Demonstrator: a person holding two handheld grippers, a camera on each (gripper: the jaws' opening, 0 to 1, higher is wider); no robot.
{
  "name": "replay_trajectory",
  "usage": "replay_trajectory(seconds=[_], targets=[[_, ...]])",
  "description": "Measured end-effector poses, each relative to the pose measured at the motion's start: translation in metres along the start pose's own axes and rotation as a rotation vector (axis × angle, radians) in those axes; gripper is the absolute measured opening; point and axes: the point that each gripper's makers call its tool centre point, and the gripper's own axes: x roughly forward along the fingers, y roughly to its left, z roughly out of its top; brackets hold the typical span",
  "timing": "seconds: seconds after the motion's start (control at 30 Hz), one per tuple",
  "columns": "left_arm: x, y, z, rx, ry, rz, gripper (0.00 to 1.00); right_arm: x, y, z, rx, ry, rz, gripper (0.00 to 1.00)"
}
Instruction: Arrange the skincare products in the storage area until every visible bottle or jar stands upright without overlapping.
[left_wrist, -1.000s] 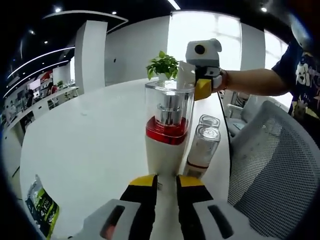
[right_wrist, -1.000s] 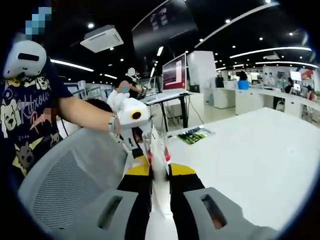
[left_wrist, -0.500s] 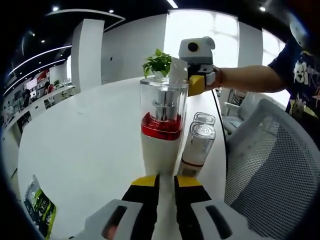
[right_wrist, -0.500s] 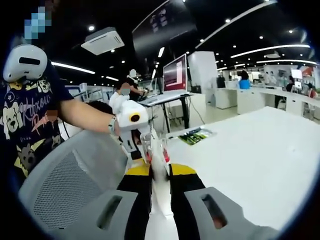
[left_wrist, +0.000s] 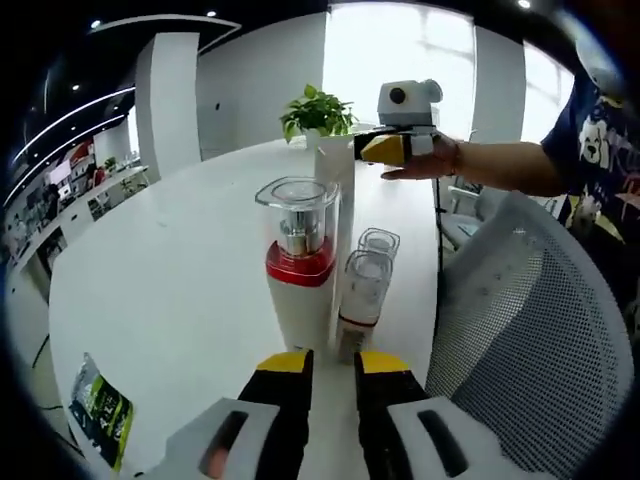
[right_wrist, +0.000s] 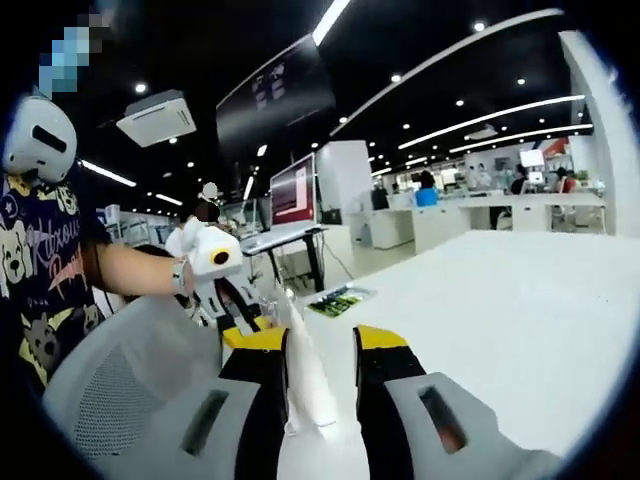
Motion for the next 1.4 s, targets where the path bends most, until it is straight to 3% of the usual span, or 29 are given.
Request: replay_trajectory(seconds=[0.13, 0.2, 0.33, 0.4, 0.43, 0.5, 0.67, 0.77, 1.03, 1.13, 1.4], targets=[[-0.001, -0.009, -0.003, -0.021, 0.058, 0.006, 0.18, -0.012, 0.021, 0.001, 0.022, -0.031, -0.021, 0.21], [0.004, -0.012, -0.010, -0.071, 0.117, 0.030, 0.18, -0.010, 0.032, -0.001, 0.019, -0.022, -0.016, 0.20], [0.020, -0.021, -0.014, -0.192, 0.148, 0.043, 0.18, 0.005, 0.051, -0.025, -0.009, 0.124, -0.015, 0.16], [0.025, -0.021, -0.015, -0.207, 0.154, 0.065, 0.18, 0.016, 0.060, -0.032, -0.008, 0.168, -0.009, 0.17], [0.025, -0.021, -0.016, -0.209, 0.155, 0.069, 0.18, 0.019, 0.066, -0.044, 0.000, 0.239, 0.013, 0.17], [0.029, -0.017, -0.019, -0.240, 0.167, 0.121, 0.18, 0.023, 0.066, -0.058, -0.009, 0.310, 0.000, 0.18], [0.031, -0.016, -0.016, -0.203, 0.105, 0.158, 0.18, 0.021, 0.053, -0.094, -0.027, 0.497, -0.059, 0.17], [0.035, -0.021, -0.018, -0.203, 0.120, 0.126, 0.17, 0.024, 0.053, -0.093, -0.027, 0.506, -0.046, 0.15], [0.042, -0.026, -0.016, -0.156, 0.122, 0.123, 0.16, 0.031, 0.060, -0.099, 0.002, 0.601, -0.046, 0.14], [0.042, -0.025, -0.016, -0.142, 0.123, 0.127, 0.16, 0.031, 0.055, -0.104, -0.030, 0.627, -0.068, 0.14], [0.044, -0.020, -0.014, -0.114, 0.116, 0.158, 0.16, 0.033, 0.050, -0.105, -0.024, 0.606, -0.076, 0.13]])
